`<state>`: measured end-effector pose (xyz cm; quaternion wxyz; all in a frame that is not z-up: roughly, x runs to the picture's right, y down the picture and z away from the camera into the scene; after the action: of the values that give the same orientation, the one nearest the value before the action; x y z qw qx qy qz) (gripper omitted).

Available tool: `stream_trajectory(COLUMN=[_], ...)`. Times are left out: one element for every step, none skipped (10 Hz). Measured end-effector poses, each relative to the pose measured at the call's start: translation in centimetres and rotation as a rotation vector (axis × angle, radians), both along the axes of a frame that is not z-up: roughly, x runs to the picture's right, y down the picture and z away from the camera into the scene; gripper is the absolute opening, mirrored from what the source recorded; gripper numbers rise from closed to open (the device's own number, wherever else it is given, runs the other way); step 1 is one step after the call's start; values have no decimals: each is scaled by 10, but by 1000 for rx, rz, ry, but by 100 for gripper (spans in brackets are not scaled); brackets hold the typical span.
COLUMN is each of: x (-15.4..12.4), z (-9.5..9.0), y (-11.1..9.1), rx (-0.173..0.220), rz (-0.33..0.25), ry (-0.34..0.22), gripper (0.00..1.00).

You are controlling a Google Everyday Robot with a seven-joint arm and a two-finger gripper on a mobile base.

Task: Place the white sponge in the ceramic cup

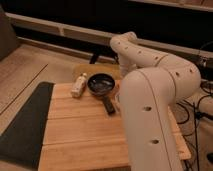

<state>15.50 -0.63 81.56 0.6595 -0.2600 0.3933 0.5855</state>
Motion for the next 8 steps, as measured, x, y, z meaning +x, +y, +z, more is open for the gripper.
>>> stream_trajectory(x=[3, 8, 10, 11, 12, 13, 14, 14], z=[1, 2, 3, 4, 5, 7, 8, 8], y=[0, -1, -1, -1, 0, 0, 1, 1], rx=[-4, -9, -13, -17, -21, -25, -28, -31], rz=[3, 8, 12, 14, 17, 19, 22, 28], ry=[5, 13, 16, 16, 17, 17, 18, 15], gripper=[33, 46, 55, 59, 60, 60, 60, 60])
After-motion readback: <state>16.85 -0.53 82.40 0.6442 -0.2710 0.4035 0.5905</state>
